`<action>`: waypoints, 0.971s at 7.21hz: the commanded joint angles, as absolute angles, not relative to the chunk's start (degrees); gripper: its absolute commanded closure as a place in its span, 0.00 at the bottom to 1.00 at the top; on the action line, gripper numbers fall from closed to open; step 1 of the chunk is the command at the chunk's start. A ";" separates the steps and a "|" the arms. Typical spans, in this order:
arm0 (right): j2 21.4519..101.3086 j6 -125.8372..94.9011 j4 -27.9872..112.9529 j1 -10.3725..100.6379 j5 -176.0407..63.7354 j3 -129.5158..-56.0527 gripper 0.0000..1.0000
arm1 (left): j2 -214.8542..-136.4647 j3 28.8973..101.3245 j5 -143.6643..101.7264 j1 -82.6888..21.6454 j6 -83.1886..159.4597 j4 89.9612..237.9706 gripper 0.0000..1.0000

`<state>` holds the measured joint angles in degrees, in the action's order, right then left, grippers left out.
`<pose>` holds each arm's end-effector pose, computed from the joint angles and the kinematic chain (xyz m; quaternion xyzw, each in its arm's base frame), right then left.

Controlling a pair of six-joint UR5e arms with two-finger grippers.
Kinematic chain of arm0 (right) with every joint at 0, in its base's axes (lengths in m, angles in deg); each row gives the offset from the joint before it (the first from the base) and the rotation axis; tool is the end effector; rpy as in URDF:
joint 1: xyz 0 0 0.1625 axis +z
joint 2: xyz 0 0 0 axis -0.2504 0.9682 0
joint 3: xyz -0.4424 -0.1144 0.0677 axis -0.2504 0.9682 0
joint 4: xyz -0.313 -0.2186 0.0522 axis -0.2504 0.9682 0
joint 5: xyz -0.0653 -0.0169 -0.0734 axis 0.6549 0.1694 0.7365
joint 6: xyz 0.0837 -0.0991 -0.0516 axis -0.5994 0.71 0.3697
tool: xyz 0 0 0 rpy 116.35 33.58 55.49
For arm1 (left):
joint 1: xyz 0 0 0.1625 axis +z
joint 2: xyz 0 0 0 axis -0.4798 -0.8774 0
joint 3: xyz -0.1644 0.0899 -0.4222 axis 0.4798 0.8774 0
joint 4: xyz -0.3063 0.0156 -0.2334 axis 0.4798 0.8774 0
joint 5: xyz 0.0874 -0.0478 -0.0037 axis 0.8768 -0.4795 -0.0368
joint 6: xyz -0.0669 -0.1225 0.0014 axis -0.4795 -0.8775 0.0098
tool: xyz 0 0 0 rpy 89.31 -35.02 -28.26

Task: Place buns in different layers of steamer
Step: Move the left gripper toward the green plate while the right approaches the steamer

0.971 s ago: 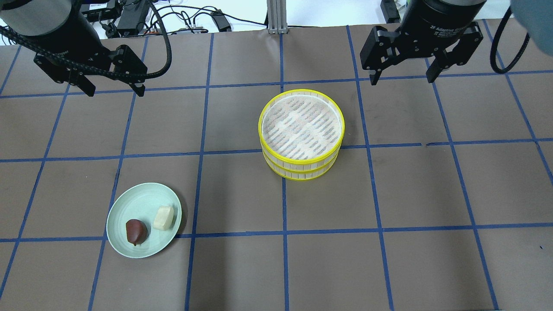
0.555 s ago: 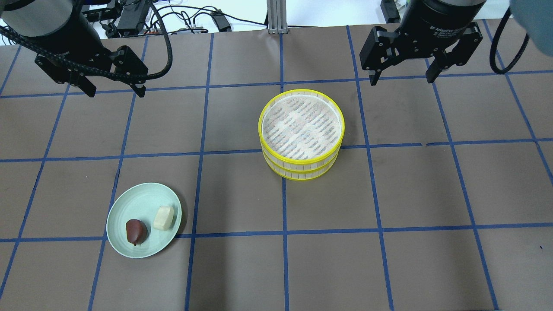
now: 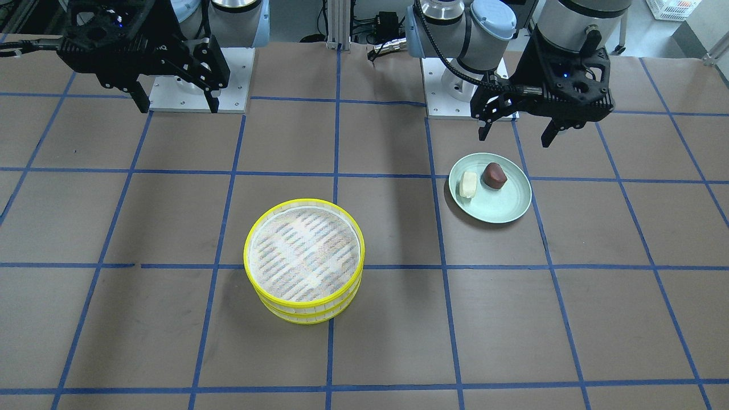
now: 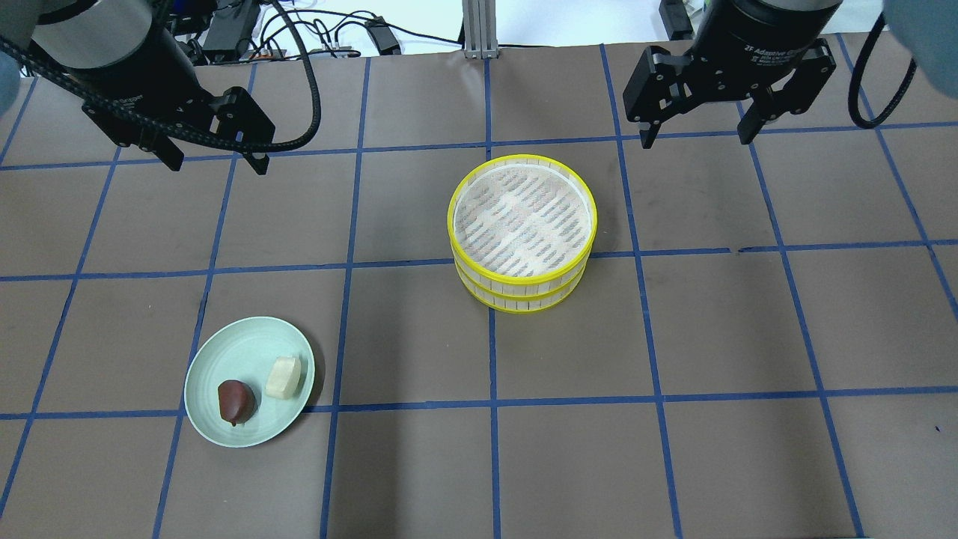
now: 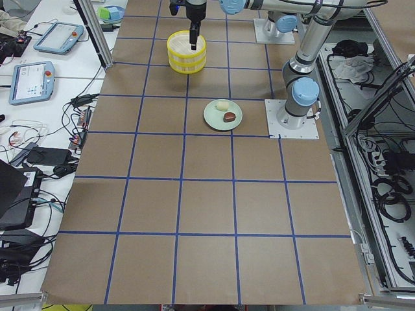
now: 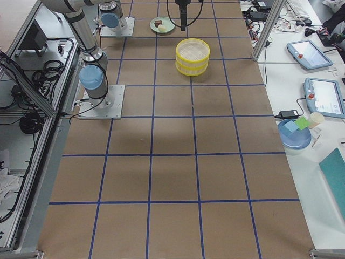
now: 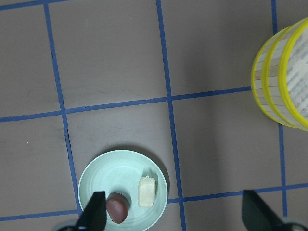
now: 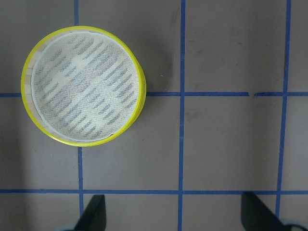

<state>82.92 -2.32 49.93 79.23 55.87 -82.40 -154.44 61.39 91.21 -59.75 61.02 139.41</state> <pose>0.1649 -0.4435 0.5456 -0.0035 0.9996 -0.0258 0.0103 -0.1192 -0.4570 0.5169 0.0572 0.9981 -0.0225 0.0076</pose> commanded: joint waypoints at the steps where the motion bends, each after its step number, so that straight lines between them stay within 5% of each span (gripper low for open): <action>1: 82.98 -2.22 49.94 79.19 55.90 -82.58 0.00 | -154.22 61.42 91.53 -59.92 61.39 139.62 0.00; 7: 82.28 -2.31 50.29 79.19 55.73 -84.33 0.00 | -154.04 67.80 91.44 -58.78 63.05 140.41 0.00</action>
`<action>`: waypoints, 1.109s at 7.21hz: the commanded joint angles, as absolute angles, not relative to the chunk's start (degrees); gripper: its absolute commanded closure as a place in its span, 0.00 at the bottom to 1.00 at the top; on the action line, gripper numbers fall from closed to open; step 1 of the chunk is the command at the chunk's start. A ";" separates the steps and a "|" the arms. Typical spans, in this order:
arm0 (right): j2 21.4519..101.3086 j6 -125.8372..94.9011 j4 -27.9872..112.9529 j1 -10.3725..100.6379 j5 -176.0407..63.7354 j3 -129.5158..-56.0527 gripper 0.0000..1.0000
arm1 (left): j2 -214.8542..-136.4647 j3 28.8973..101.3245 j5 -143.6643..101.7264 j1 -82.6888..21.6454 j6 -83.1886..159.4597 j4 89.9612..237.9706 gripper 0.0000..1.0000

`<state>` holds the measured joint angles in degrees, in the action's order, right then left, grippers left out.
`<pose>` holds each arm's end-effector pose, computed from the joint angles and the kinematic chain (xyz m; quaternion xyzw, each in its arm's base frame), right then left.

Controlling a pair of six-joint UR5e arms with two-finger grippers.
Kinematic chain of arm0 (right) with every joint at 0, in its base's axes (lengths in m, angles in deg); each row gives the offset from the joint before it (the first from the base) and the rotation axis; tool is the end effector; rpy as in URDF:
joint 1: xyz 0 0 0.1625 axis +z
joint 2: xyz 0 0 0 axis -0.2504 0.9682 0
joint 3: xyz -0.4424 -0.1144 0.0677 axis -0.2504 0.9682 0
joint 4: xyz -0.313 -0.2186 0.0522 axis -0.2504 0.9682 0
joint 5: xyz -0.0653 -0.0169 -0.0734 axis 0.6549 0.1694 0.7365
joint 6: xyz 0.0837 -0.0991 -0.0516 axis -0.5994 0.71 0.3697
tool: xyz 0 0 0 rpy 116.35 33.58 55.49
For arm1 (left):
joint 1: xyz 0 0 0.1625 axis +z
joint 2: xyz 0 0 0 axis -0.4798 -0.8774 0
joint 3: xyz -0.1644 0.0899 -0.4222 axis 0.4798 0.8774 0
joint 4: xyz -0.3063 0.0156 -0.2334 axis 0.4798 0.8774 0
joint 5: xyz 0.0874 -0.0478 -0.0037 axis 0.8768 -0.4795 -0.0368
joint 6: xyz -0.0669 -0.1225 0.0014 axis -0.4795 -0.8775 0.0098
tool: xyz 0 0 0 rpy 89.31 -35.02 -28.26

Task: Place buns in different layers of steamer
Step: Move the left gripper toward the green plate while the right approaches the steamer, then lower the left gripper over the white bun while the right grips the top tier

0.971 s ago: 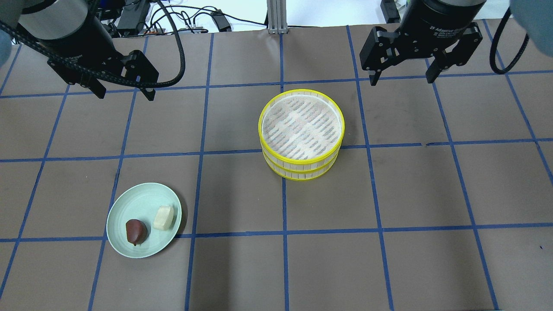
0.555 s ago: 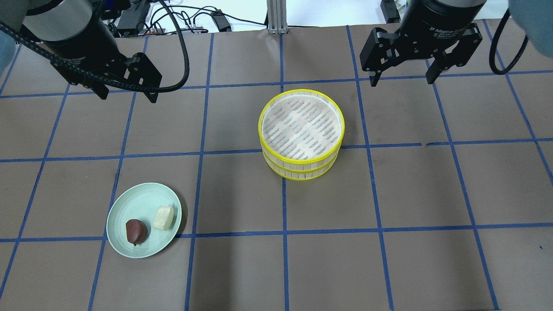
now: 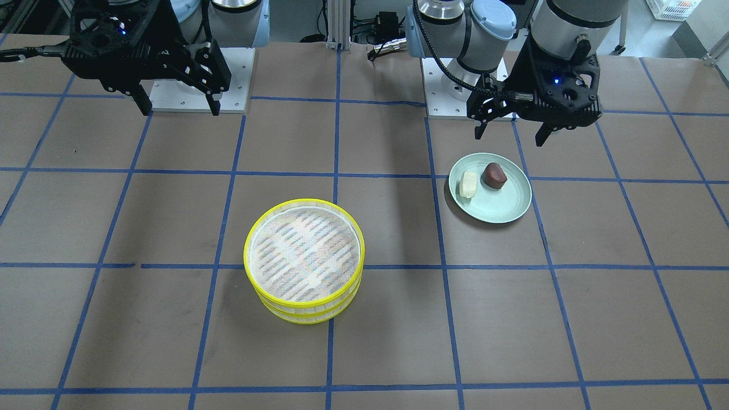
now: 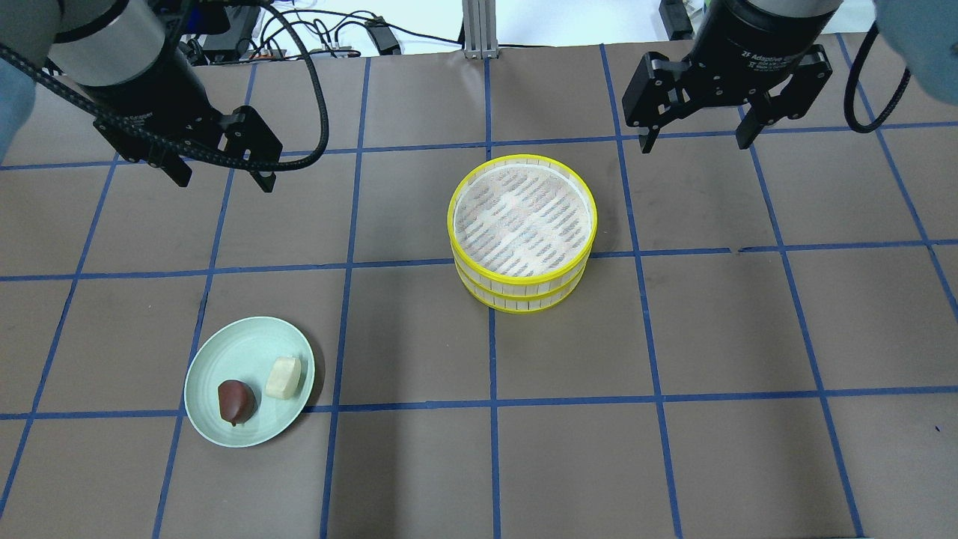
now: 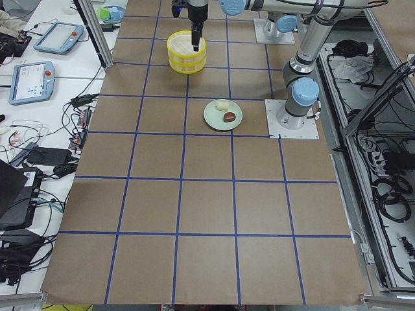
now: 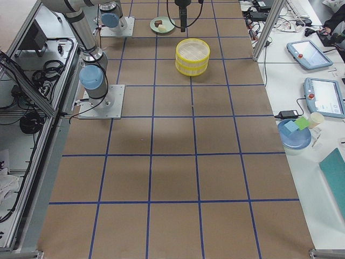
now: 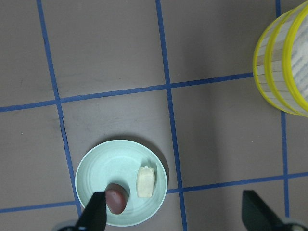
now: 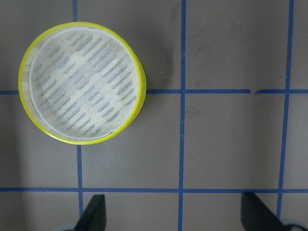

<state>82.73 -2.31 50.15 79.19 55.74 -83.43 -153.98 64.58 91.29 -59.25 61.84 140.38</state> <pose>0.1649 -0.4439 0.5362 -0.0032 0.9998 -0.0170 0.0109 -0.1154 -0.4463 0.4930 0.0602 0.9981 0.0098 0.0054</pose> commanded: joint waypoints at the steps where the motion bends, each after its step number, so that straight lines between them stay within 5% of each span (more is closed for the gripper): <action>1: 80.80 -2.31 51.51 79.28 55.64 -85.38 0.00 | -153.96 71.14 91.10 -57.47 67.06 140.41 0.00; 5: 65.26 -2.74 69.51 79.63 55.55 -89.61 0.00 | -157.19 78.90 90.74 -51.04 67.63 141.73 0.00; 8: 63.65 -8.55 70.41 81.38 52.30 -92.25 0.00 | -162.38 80.57 91.44 -50.60 67.90 141.91 0.00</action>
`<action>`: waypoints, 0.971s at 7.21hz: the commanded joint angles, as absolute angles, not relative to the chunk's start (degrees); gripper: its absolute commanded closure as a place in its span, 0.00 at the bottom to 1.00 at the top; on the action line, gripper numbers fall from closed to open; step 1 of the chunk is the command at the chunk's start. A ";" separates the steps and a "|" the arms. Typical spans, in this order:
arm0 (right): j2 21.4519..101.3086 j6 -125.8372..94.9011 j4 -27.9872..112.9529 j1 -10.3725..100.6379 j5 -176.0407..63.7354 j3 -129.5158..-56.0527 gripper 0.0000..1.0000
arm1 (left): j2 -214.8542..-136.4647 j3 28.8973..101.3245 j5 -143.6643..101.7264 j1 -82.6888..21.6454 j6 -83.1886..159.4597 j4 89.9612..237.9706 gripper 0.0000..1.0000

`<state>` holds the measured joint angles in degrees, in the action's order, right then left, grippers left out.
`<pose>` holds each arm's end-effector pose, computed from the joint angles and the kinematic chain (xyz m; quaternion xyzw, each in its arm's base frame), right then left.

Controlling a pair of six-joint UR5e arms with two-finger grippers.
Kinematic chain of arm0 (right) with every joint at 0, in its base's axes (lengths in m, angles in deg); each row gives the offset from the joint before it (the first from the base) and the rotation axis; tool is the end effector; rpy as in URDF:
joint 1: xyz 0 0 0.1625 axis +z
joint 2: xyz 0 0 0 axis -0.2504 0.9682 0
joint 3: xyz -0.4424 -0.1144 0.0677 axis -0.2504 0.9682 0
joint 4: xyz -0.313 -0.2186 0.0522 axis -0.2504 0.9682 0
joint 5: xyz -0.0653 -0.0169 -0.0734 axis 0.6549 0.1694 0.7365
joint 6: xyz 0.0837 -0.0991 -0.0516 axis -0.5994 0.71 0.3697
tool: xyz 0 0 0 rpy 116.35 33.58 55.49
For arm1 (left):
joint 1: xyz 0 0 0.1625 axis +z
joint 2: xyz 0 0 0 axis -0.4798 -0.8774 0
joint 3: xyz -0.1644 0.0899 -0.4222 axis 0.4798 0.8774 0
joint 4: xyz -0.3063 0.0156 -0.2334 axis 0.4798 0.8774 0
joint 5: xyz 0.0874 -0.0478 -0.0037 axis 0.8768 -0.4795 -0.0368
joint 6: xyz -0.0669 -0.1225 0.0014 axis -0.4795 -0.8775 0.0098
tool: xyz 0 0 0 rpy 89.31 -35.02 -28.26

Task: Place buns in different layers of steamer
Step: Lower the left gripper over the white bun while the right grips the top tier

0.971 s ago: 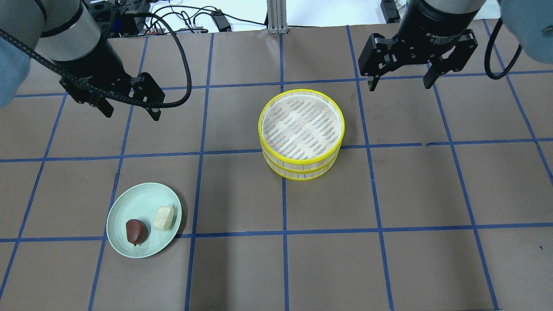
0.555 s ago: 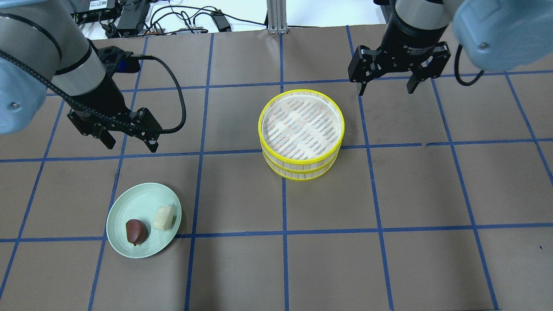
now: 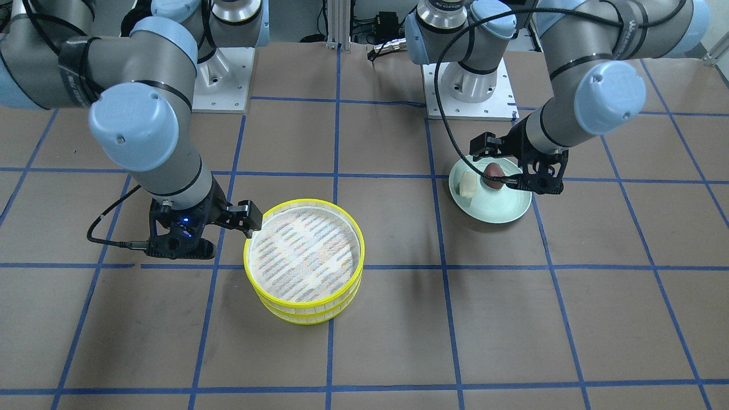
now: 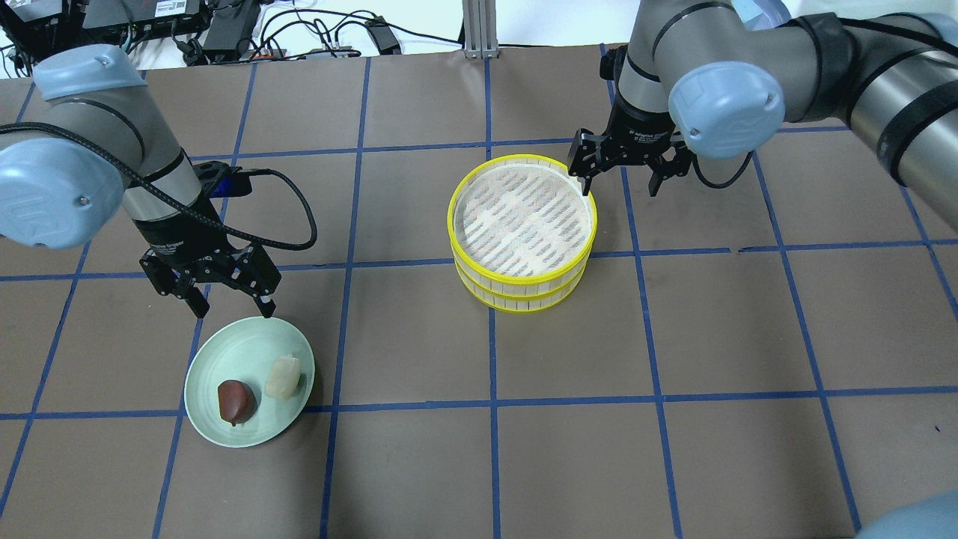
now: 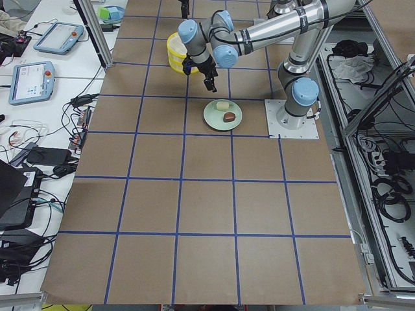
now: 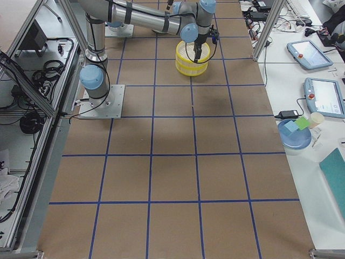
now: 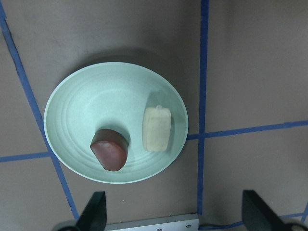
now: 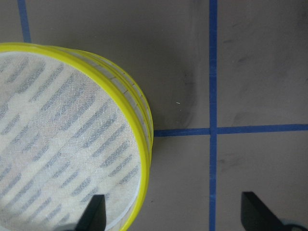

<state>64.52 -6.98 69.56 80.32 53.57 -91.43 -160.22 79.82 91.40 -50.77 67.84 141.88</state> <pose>0.1883 -0.5519 0.3416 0.0290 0.9983 0.0446 0.0239 -0.0543 -0.4250 0.3323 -0.0392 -0.9773 -0.2046 0.0390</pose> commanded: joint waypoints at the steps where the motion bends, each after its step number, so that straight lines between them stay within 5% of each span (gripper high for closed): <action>1: 62.69 -8.20 71.46 81.39 53.17 -92.51 0.00 | -163.79 81.10 91.27 -50.43 67.81 141.82 0.00; 4: 61.28 -9.07 71.21 81.48 55.73 -92.69 0.08 | -168.88 81.45 91.53 -50.43 67.81 140.42 0.03; 7: 60.74 -10.83 71.38 81.48 54.94 -92.69 0.34 | -172.67 83.56 91.27 -50.43 67.72 136.11 0.06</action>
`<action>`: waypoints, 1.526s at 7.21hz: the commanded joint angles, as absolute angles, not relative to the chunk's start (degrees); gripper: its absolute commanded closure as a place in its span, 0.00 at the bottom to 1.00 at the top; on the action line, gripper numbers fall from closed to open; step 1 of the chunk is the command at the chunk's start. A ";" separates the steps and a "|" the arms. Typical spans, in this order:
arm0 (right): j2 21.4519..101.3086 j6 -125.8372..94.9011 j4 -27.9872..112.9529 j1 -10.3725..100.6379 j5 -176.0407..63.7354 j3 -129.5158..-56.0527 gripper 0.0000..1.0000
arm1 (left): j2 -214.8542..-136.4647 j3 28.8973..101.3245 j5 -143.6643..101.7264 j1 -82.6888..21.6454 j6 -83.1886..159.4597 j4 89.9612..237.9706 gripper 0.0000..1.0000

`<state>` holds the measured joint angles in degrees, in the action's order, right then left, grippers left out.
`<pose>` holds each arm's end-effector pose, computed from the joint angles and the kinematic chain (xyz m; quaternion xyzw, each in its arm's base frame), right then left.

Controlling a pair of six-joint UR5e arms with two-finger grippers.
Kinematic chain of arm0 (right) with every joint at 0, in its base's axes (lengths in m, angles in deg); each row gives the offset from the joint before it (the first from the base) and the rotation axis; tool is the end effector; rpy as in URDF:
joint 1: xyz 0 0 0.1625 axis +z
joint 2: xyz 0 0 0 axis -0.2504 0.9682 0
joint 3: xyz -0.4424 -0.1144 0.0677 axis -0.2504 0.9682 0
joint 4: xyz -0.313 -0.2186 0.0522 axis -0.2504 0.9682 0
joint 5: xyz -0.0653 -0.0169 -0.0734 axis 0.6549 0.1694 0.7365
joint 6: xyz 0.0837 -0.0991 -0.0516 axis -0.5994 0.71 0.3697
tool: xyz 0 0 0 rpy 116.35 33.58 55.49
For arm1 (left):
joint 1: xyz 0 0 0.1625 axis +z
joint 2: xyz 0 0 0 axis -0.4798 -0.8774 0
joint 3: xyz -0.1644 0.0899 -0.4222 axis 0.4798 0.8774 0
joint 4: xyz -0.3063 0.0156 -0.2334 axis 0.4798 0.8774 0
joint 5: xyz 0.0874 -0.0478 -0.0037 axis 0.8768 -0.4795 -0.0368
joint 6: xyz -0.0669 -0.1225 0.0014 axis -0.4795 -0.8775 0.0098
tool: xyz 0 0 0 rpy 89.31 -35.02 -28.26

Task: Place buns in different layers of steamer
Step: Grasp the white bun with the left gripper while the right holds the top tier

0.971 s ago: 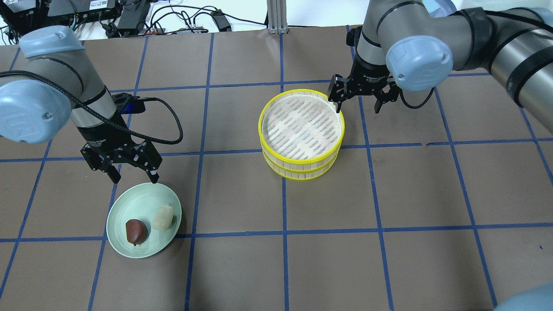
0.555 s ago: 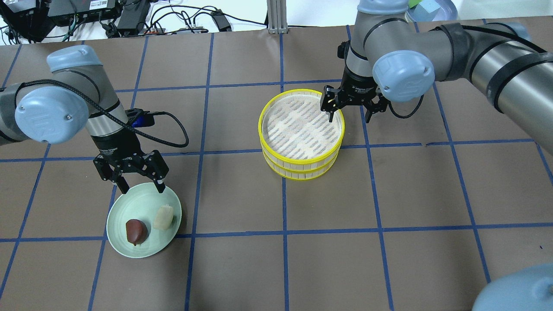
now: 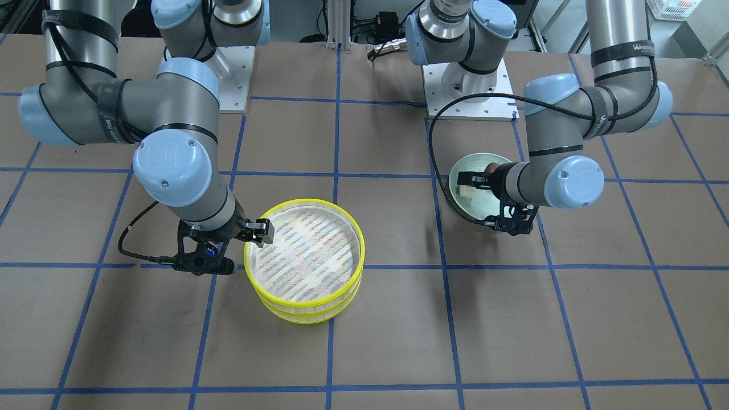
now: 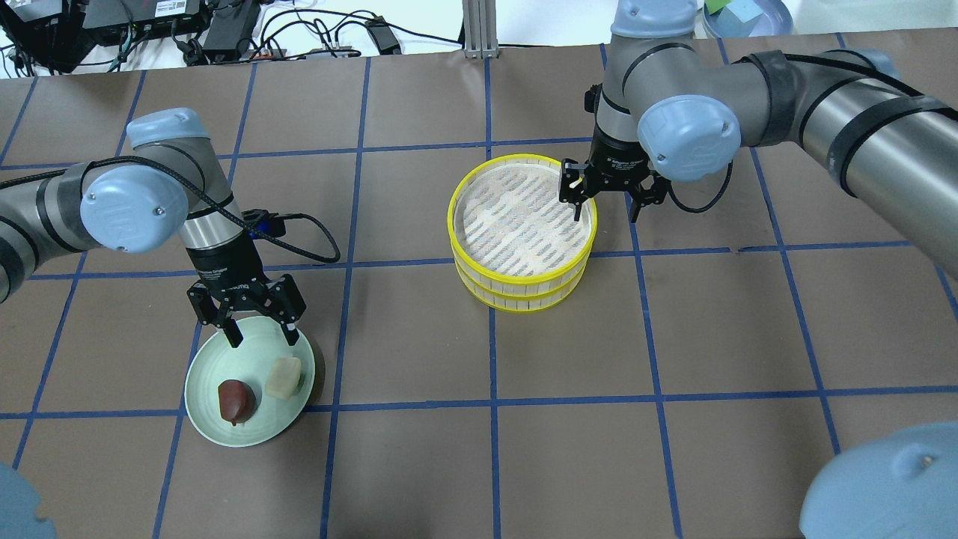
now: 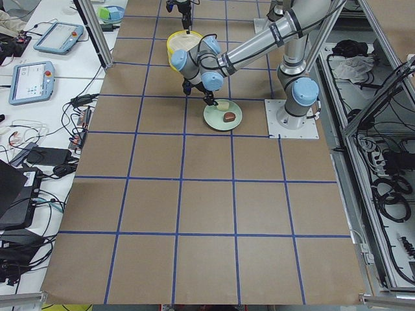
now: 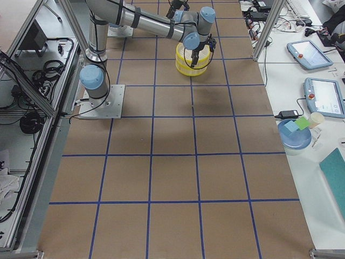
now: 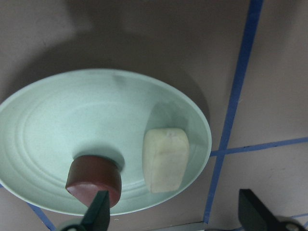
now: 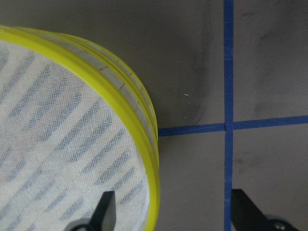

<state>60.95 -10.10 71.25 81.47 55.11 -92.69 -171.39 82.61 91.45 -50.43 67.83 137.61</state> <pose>0.1965 -0.5565 0.2991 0.0460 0.9964 0.0705 0.0049 -0.0479 -0.4451 0.2353 -0.0362 -0.9563 -0.2844 0.0577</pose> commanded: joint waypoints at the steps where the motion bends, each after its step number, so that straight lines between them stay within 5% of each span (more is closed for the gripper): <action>1: 60.13 -12.05 71.55 81.56 54.85 -92.69 0.40 | -172.94 83.83 91.35 -50.43 67.72 135.93 0.06; 3: 59.16 -12.06 72.17 81.74 54.93 -92.69 0.42 | -173.55 85.23 91.53 -50.43 67.72 135.84 0.10; 6: 59.25 -12.59 72.00 81.65 54.85 -92.69 0.78 | -176.09 85.76 91.09 -50.51 67.19 135.84 0.10; 7: 59.34 -12.94 71.82 81.65 54.76 -92.69 0.83 | -176.37 85.85 91.53 -50.43 67.19 135.93 0.10; 8: 59.42 -13.64 71.56 81.65 54.76 -92.69 0.96 | -176.72 85.94 91.71 -50.51 67.28 135.93 0.65; 9: 59.60 -13.82 71.38 81.65 54.76 -92.60 1.00 | -176.81 85.68 91.45 -50.52 67.19 136.02 1.00; 11: 59.86 -13.73 70.77 81.57 54.85 -91.64 1.00 | -175.67 84.98 90.75 -50.52 67.19 136.10 1.00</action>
<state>59.66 -13.74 71.21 81.63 54.78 -92.25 -176.44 85.43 91.23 -50.51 67.20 136.02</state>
